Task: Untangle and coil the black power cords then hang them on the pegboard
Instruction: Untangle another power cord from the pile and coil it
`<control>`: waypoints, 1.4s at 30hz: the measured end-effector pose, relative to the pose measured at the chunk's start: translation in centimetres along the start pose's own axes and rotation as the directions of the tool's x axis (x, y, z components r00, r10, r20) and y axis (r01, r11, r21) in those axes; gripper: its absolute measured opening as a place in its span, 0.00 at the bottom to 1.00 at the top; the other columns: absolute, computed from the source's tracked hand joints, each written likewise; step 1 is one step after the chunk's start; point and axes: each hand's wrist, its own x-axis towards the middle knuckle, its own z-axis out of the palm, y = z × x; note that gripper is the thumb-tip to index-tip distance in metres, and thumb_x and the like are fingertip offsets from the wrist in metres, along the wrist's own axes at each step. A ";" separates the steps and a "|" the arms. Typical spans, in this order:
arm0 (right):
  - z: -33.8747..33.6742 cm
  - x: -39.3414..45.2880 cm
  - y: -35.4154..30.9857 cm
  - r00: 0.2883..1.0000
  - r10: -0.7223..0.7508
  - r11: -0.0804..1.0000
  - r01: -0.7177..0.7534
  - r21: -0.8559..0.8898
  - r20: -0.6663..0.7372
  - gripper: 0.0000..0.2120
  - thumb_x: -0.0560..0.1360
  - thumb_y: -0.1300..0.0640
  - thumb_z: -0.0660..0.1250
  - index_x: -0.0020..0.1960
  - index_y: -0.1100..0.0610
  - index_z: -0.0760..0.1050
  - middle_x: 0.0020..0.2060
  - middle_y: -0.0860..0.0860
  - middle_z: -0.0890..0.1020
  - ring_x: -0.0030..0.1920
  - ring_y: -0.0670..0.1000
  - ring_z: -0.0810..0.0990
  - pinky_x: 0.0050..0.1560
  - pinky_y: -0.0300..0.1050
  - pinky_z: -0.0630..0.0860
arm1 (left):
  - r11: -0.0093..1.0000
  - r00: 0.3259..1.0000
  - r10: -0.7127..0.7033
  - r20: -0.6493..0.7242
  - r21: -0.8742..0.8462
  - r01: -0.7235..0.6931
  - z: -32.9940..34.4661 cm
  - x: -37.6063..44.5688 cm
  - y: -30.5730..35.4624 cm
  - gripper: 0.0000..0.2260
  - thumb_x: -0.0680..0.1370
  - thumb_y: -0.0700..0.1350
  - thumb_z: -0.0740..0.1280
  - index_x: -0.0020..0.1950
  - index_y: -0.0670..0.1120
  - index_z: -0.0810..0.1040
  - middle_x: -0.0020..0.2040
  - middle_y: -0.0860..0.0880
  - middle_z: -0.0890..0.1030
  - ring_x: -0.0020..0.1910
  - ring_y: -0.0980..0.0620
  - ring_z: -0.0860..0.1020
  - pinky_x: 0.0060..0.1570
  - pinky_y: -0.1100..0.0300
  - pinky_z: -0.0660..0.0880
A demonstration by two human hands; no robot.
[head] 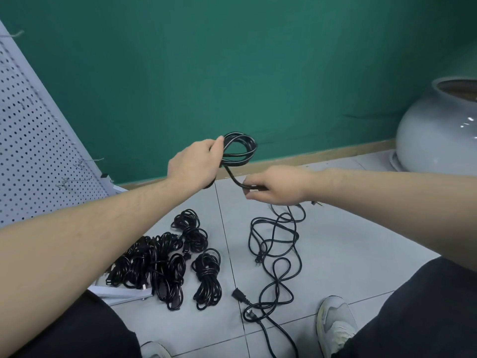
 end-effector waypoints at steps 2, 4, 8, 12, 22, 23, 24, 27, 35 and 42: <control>-0.3 0.0 -0.7 0.999 -0.048 0.996 0.047 -0.082 -0.017 0.12 0.85 0.47 0.56 0.61 0.51 0.74 0.46 0.46 0.80 0.46 0.55 0.76 0.43 0.45 0.66 | 0.995 0.998 -0.041 0.053 0.092 0.036 0.1 0.3 -0.8 0.25 0.85 0.60 0.46 0.40 0.48 0.72 0.39 0.49 0.78 0.45 0.41 0.77 0.47 0.52 0.71; -0.8 0.0 -1.1 0.993 -0.099 0.976 0.085 -0.199 -0.062 0.14 0.85 0.44 0.52 0.63 0.47 0.72 0.55 0.46 0.80 0.51 0.57 0.79 0.48 0.47 0.72 | 0.969 0.995 -0.009 0.094 0.247 -0.015 0.4 0.4 -1.3 0.24 0.85 0.60 0.46 0.39 0.48 0.69 0.42 0.47 0.79 0.46 0.41 0.77 0.46 0.52 0.70; -1.7 -0.2 -1.3 0.967 -0.171 0.949 0.110 -0.294 -0.190 0.17 0.83 0.39 0.47 0.68 0.38 0.68 0.60 0.41 0.79 0.50 0.56 0.81 0.48 0.47 0.74 | 0.879 0.979 0.129 0.159 0.438 -0.187 0.5 -0.3 -0.8 0.19 0.86 0.57 0.48 0.41 0.50 0.65 0.39 0.50 0.74 0.44 0.42 0.76 0.45 0.52 0.73; -2.2 -0.8 -0.2 0.958 -0.111 0.963 0.038 -0.268 -0.264 0.22 0.76 0.31 0.40 0.64 0.32 0.64 0.51 0.42 0.84 0.45 0.55 0.80 0.45 0.47 0.74 | 0.852 0.927 0.258 0.272 0.389 -0.351 0.9 -0.8 -0.1 0.19 0.87 0.56 0.46 0.42 0.51 0.69 0.37 0.52 0.73 0.45 0.43 0.78 0.46 0.51 0.75; -3.5 -1.2 2.0 0.947 0.061 0.937 -0.163 -0.308 -0.315 0.32 0.73 0.26 0.39 0.45 0.48 0.70 0.35 0.46 0.78 0.39 0.56 0.75 0.38 0.46 0.66 | 0.816 0.791 0.466 0.395 0.152 -0.557 -0.9 -1.7 1.2 0.21 0.74 0.73 0.47 0.35 0.63 0.69 0.33 0.52 0.77 0.37 0.51 0.75 0.42 0.55 0.70; -3.4 -1.2 2.0 0.960 0.110 0.962 -0.168 -0.214 -0.259 0.28 0.76 0.28 0.44 0.43 0.50 0.70 0.32 0.46 0.76 0.39 0.55 0.74 0.39 0.47 0.67 | 0.812 0.786 0.485 0.383 0.137 -0.567 -0.7 -1.7 1.1 0.17 0.75 0.73 0.51 0.35 0.68 0.70 0.33 0.52 0.78 0.35 0.53 0.75 0.40 0.57 0.70; -3.4 -1.2 2.1 0.970 0.152 0.983 -0.168 -0.072 -0.190 0.26 0.78 0.31 0.50 0.42 0.52 0.71 0.31 0.46 0.74 0.38 0.53 0.72 0.40 0.47 0.68 | 0.814 0.779 0.506 0.371 0.095 -0.574 -0.5 -1.8 1.0 0.12 0.77 0.70 0.56 0.36 0.73 0.71 0.33 0.52 0.79 0.34 0.55 0.74 0.38 0.59 0.69; -3.1 -1.2 2.8 0.974 0.201 0.896 -0.140 0.422 -0.104 0.20 0.81 0.42 0.62 0.41 0.56 0.76 0.31 0.46 0.75 0.34 0.47 0.70 0.38 0.42 0.69 | 0.860 0.809 0.507 0.296 -0.227 -0.457 0.4 -2.0 0.3 0.09 0.82 0.59 0.63 0.45 0.61 0.78 0.32 0.56 0.80 0.27 0.59 0.73 0.33 0.61 0.69; -1.4 -1.3 3.2 0.948 0.313 0.639 -0.165 0.752 -0.058 0.13 0.83 0.52 0.63 0.48 0.61 0.76 0.32 0.50 0.80 0.33 0.49 0.77 0.35 0.42 0.74 | 0.704 0.952 0.302 0.052 -0.685 -0.186 0.0 -2.3 0.4 0.09 0.85 0.48 0.63 0.61 0.54 0.81 0.49 0.46 0.86 0.39 0.48 0.80 0.35 0.62 0.77; -2.2 -1.0 0.7 0.956 0.294 0.783 -0.230 0.578 -0.019 0.12 0.83 0.48 0.62 0.48 0.56 0.74 0.30 0.50 0.81 0.28 0.46 0.76 0.28 0.41 0.70 | 0.782 0.994 -0.003 0.109 -0.620 0.070 0.1 -1.5 0.6 0.18 0.80 0.61 0.66 0.44 0.46 0.80 0.34 0.54 0.79 0.21 0.57 0.69 0.26 0.60 0.65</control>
